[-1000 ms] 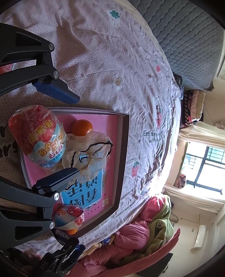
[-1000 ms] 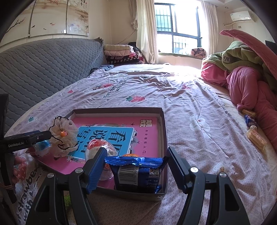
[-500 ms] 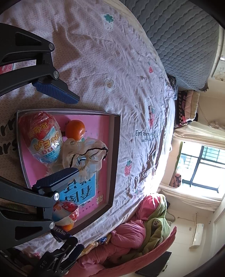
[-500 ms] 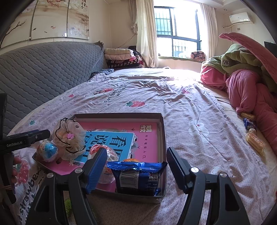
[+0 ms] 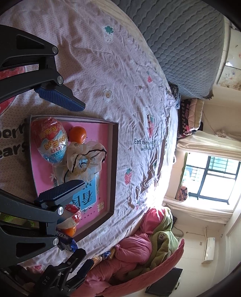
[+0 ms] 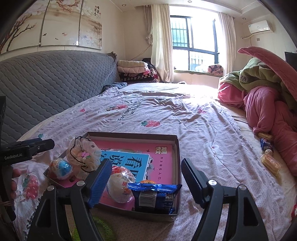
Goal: Organize objects
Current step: 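Withdraw both open tools from the tray toward the bed cover, then move the left tool toward the walnut while the right tool approaches the green fuzzy ring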
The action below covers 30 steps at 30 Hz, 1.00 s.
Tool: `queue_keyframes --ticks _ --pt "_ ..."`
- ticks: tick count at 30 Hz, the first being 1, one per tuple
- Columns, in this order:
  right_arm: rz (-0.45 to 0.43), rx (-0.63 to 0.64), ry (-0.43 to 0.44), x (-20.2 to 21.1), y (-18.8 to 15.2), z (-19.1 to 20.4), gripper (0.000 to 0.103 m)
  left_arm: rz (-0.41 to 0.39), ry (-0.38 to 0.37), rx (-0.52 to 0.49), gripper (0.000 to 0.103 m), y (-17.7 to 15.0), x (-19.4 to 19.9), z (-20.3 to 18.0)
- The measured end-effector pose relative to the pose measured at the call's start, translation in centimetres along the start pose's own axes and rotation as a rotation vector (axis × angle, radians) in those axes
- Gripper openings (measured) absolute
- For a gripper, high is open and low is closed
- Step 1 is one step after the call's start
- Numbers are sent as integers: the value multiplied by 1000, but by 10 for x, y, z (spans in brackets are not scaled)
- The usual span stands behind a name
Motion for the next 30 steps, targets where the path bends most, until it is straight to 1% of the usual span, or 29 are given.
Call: queue_keyframes --ticks 5,13,19,30 --pt "-10 8 15 7 3 4 77 11 7 -7 77 -7 6 -10" --pt "-20 20 17 17 4 6 77 8 -11 -42 77 -14 18 -32" --pt "-28 22 28 27 2 8 77 12 -14 -54 77 -21 26 -41" --pt "-17 39 53 46 -12 16 78 35 -15 -71 77 -41 39 -54"
Point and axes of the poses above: each gripper's, at about its wrist camera, not at the fingertips, and x roughly against the way its jaws point, z to its left, y to its top, the point moved 5 cm from there along -x, roughly the way its jaws point, and after that the axes turned 10 degrees about -y, right-handed, at the moved point
